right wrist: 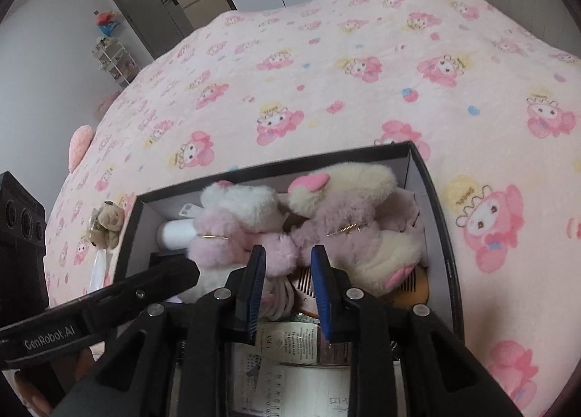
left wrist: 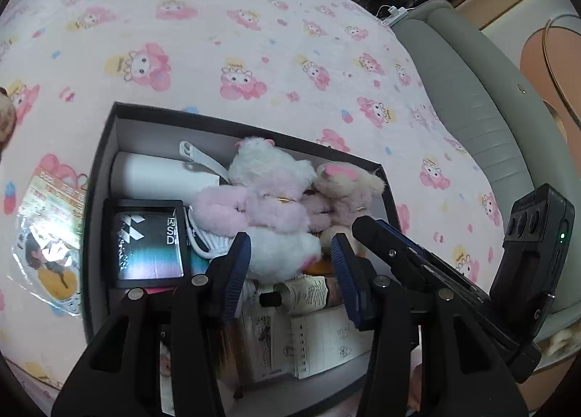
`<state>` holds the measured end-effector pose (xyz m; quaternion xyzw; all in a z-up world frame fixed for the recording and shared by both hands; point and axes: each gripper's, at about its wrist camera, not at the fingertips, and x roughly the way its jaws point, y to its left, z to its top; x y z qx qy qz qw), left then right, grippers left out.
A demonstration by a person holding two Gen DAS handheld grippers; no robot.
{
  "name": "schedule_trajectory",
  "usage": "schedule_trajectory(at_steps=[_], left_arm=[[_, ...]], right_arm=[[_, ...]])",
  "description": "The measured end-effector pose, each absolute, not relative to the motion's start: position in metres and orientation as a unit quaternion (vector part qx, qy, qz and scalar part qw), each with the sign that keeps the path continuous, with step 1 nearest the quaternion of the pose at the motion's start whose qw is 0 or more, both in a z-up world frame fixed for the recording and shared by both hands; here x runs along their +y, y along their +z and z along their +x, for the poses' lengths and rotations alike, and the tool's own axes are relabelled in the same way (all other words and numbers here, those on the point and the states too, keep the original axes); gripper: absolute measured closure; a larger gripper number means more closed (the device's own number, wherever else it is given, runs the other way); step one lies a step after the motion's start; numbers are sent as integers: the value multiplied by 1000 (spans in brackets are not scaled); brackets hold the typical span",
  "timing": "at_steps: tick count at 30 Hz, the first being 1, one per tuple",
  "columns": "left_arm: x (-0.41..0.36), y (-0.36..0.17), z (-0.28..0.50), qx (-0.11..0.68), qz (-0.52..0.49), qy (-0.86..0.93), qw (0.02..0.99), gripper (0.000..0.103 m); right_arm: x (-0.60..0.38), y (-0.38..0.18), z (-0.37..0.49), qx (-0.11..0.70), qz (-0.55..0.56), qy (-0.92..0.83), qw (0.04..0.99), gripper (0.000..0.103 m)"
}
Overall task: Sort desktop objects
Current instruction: 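Open both grippers and withdraw them from the box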
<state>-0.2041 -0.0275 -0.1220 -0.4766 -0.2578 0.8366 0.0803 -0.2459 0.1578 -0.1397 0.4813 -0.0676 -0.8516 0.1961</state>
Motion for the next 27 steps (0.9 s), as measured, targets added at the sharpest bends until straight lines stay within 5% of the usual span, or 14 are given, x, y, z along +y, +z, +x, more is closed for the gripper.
schedule_trajectory(at_steps=[12,27], left_arm=[[-13,-43,-91,-132,-397,902,102,50],[-121,-66,-13,-197,-420,885,19,50]], right_arm=[[157,-68,-125,-53,401,-904,136,63],[60,-79,-64,-4,394,-892,223,63]])
